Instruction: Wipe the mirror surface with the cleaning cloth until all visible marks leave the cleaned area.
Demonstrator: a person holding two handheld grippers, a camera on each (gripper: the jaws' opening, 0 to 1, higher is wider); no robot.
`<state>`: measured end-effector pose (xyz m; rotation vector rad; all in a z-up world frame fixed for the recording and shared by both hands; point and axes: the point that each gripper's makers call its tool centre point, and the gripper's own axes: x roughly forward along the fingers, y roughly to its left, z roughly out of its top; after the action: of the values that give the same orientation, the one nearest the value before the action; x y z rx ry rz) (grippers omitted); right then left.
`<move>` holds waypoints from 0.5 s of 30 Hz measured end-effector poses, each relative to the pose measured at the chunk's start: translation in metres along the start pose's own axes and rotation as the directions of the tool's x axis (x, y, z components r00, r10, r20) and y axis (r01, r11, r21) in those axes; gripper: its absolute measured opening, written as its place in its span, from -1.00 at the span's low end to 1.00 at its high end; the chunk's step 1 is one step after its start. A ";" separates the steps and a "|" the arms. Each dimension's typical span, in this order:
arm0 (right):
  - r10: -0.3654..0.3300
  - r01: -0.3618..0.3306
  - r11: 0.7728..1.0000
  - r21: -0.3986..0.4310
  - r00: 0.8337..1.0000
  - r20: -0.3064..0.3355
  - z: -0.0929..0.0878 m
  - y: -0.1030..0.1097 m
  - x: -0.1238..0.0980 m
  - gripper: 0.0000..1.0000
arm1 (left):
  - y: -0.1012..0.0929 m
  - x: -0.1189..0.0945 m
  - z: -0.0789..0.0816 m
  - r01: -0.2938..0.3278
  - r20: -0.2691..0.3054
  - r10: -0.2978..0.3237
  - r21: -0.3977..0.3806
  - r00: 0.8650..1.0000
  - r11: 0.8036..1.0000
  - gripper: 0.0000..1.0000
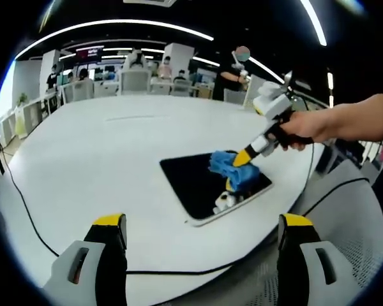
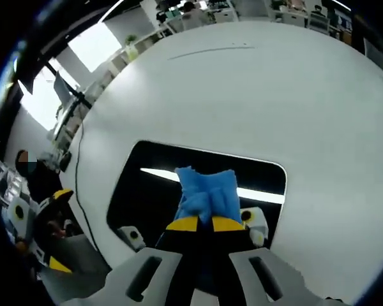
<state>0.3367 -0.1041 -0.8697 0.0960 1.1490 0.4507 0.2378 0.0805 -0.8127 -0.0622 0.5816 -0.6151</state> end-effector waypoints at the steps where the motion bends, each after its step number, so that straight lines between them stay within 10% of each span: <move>1: 0.003 -0.003 1.000 0.010 1.000 -0.002 0.000 -0.002 0.000 -1.00 | 0.000 0.000 0.000 0.001 0.000 -0.001 0.001 1.000 1.000 0.98; 15: -0.025 0.027 0.998 0.055 0.999 -0.022 -0.003 -0.025 -0.011 -1.00 | -0.003 0.001 -0.001 0.020 -0.005 -0.020 0.004 1.000 1.000 0.98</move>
<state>0.3375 -0.1317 -0.8690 0.1246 1.1826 0.3978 0.2364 0.0770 -0.8130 -0.0626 0.5854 -0.6359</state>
